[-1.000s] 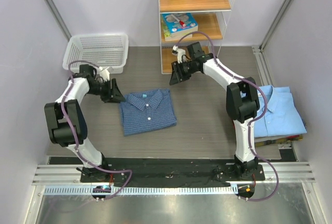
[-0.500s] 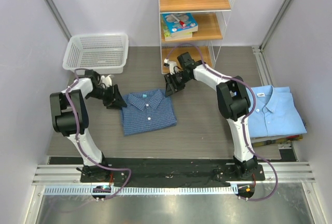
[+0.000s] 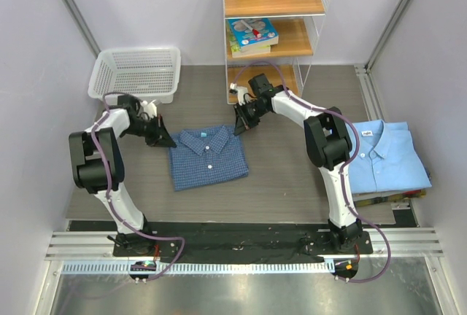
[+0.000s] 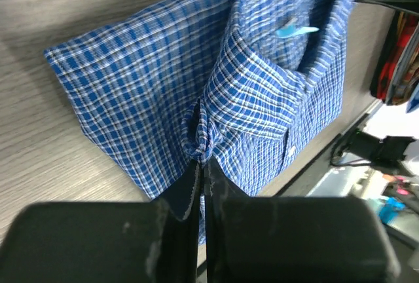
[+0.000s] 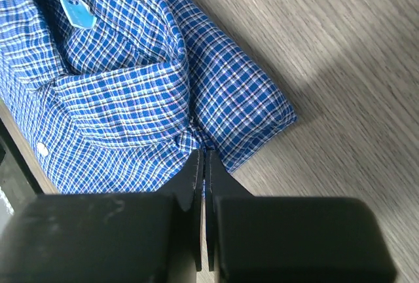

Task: Fold and stack the long sleeve shirts
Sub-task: Fold the shirt

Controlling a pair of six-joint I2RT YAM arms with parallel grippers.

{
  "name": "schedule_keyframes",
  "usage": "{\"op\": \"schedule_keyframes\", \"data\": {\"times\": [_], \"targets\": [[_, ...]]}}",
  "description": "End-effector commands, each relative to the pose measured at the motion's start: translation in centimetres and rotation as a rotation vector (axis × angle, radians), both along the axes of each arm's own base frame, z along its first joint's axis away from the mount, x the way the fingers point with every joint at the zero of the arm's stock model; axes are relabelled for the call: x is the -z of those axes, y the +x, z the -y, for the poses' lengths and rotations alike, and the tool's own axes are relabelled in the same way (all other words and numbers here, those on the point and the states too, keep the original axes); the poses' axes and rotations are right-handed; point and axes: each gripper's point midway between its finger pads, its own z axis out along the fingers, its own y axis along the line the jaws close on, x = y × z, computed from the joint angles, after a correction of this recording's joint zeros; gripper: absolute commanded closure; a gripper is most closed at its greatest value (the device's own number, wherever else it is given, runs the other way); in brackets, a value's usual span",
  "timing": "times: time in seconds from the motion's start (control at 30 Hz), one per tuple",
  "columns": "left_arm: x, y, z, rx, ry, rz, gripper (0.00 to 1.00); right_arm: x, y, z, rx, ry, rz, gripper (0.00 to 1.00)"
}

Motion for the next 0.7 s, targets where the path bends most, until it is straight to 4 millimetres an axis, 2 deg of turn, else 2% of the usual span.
{"op": "schedule_keyframes", "data": {"times": [0.0, 0.03, 0.13, 0.17, 0.37, 0.47, 0.57, 0.6, 0.63, 0.67], "targets": [[-4.1, 1.8, -0.5, 0.07, 0.053, 0.23, 1.0, -5.3, 1.4, 0.1, 0.03, 0.044, 0.117, 0.99], [-4.7, 1.9, -0.8, 0.072, 0.077, 0.267, 1.0, -5.6, 1.8, 0.4, 0.046, 0.037, 0.135, 0.99], [-3.9, 2.5, -1.9, 0.069, 0.163, 0.339, 1.0, -5.7, 3.3, 1.2, 0.1, 0.029, 0.185, 0.99], [-3.1, 2.5, -2.2, 0.063, 0.182, 0.331, 1.0, -5.5, 3.8, 1.0, 0.106, 0.034, 0.198, 0.99], [2.2, 4.2, -3.9, 0.058, 0.253, 0.251, 0.99, -1.1, 4.2, 0.1, 0.11, 0.014, 0.122, 0.99], [3.7, 5.1, -4.6, 0.049, 0.282, 0.235, 0.97, 0.8, 5.3, 0.9, 0.15, -0.038, 0.146, 0.99], [4.3, 5.8, -5.2, 0.037, 0.314, 0.228, 0.94, 1.4, 5.9, 1.2, 0.185, -0.057, 0.163, 0.98], [4.5, 5.9, -5.4, 0.036, 0.317, 0.224, 0.91, 1.1, 6.0, 1.1, 0.188, -0.053, 0.167, 0.93], [4.2, 6.0, -5.4, 0.033, 0.317, 0.228, 0.81, 0.7, 6.0, 1.0, 0.185, -0.046, 0.171, 0.78], [3.9, 5.8, -5.6, 0.031, 0.305, 0.229, 0.74, -0.8, 6.0, 0.7, 0.195, -0.02, 0.174, 0.7]]}}
